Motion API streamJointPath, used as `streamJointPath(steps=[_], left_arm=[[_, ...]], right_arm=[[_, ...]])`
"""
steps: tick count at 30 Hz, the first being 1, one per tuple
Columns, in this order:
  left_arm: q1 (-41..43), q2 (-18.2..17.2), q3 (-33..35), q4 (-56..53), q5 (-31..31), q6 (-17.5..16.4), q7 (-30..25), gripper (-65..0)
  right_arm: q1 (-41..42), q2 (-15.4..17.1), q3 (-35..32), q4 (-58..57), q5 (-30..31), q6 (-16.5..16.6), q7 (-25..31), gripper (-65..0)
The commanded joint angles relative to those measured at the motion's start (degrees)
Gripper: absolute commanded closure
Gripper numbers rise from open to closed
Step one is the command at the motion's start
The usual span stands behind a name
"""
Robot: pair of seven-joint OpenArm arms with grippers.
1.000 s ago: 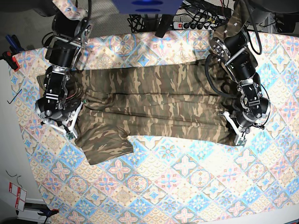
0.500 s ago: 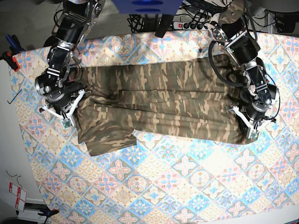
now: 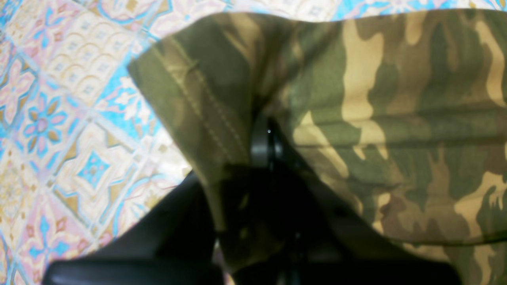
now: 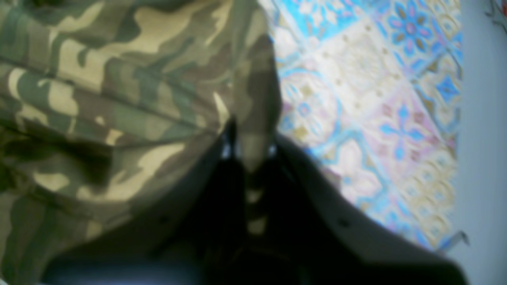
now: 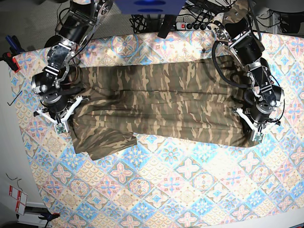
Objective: Fold the T-shirt properly
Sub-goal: 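Lift the hem with both grippers and fold it toward the collar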
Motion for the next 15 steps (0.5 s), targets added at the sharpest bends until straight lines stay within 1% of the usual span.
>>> streamJointPath(steps=[1,7,10,15], left_arm=[[-0.2,-1.5,-0.3,1.6,-0.4,1.8,-1.0,0.0],[3.6,-0.9,0.1,9.0,-0.4,1.8,-0.9,0.0],[5.2,0.3,0.1,11.0,-0.3,1.8,-0.9,0.0],[7.6,0.5,0.1,11.7,-0.2,1.8,-0.9,0.0]], right_arm=[[-0.6,0.7,0.5,2.5,-0.5,-1.4,0.3,-0.3],[-4.7,0.7,0.2,7.6,-0.5,-1.4,-0.8,-0.3],[-5.5,0.7,0.1,7.8,-0.6,-1.4,-4.7,-0.3],[-8.2,0.7,0.0,7.8,-0.6,-1.4,-9.0,-0.3]])
